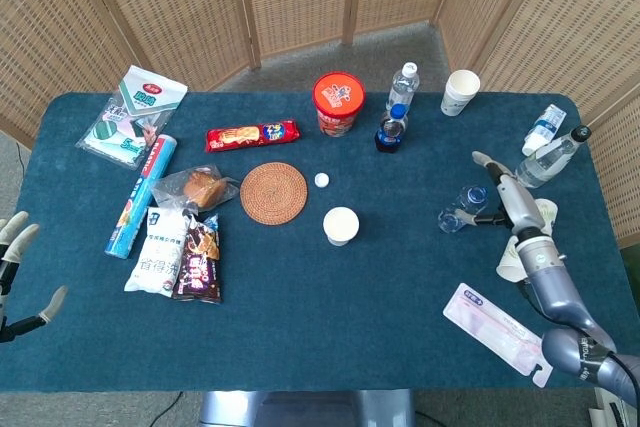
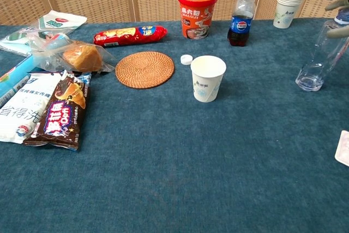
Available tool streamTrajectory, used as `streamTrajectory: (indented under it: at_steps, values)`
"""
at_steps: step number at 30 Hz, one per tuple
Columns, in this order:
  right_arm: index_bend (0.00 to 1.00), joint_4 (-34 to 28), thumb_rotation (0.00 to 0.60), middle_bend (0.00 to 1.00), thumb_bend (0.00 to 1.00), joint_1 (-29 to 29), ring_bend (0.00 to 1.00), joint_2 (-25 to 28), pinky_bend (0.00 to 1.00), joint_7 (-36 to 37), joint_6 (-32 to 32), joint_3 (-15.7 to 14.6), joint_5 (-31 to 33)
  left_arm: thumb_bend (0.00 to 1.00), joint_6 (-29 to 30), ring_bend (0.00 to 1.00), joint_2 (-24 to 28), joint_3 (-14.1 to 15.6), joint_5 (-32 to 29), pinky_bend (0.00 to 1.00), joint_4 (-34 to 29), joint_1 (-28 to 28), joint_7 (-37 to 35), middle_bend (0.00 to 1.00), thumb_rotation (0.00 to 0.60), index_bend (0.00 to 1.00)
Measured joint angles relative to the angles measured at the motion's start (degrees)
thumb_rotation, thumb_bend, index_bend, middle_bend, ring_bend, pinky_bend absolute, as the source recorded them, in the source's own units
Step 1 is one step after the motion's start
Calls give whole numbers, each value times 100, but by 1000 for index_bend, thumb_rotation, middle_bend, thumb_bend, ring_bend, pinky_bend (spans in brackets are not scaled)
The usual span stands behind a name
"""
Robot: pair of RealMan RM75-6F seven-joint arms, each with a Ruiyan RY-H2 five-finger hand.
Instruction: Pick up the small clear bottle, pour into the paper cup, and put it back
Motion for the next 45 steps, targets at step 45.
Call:
streamTrajectory:
  at_steps: [45]
  values:
    - [25, -380, 600, 70, 281, -1730, 0, 746, 0, -1746, 2520, -1027, -592, 379, 134, 0, -200, 150, -400, 18, 553, 358, -687, 50, 365, 58]
